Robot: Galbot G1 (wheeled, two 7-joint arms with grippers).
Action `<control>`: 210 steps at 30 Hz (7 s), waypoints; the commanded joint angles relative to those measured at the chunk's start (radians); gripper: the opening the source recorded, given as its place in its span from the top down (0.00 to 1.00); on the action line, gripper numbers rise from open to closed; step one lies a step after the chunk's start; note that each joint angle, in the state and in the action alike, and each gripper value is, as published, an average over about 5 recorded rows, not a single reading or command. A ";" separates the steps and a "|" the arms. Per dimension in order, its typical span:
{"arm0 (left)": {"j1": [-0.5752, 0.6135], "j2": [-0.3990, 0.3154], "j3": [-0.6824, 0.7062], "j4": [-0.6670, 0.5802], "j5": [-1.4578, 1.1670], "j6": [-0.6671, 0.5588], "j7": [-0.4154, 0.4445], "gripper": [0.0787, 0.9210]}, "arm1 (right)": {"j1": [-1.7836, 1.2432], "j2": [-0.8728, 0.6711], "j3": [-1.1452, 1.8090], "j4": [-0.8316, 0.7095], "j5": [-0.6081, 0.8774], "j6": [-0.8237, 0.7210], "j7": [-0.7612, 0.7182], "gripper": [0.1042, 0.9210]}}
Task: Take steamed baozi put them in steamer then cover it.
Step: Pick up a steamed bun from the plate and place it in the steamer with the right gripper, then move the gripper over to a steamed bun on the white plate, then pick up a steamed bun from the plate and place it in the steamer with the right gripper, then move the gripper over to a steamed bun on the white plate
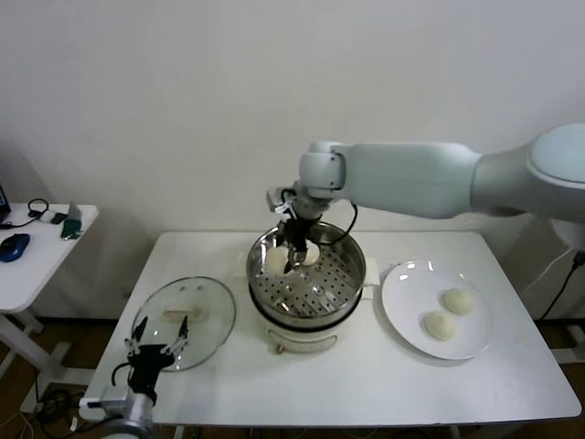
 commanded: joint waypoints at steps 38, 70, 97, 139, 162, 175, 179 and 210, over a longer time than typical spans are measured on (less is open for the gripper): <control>-0.019 0.002 0.026 -0.006 0.008 0.016 0.007 0.12 | 0.290 -0.742 -0.349 0.201 -0.169 0.162 -0.192 0.12; 0.009 -0.020 0.011 -0.012 0.022 0.009 0.008 0.12 | -0.377 -0.705 0.097 0.037 -0.461 0.042 0.001 0.12; 0.004 -0.024 0.021 -0.017 0.024 0.015 0.006 0.12 | -0.184 -0.691 0.043 0.077 -0.497 0.145 -0.102 0.28; 0.021 -0.017 -0.001 -0.024 0.012 0.006 0.003 0.12 | 0.041 -0.072 0.011 0.377 -0.707 0.485 -0.132 0.28; 0.009 -0.017 0.003 0.003 0.018 0.008 0.004 0.12 | 0.008 -0.091 0.018 0.259 -0.698 0.513 -0.129 0.17; 0.007 -0.014 0.009 -0.012 0.020 0.011 0.006 0.12 | 0.387 -0.394 -0.209 0.046 -0.301 0.501 -0.337 0.12; 0.003 -0.015 0.010 -0.006 0.019 0.007 0.006 0.12 | 0.398 -0.530 -0.309 -0.021 -0.290 0.484 -0.342 0.12; 0.035 -0.046 0.006 0.001 0.064 0.000 0.007 0.12 | -0.518 -0.598 0.376 -0.415 -0.703 0.428 -0.145 0.12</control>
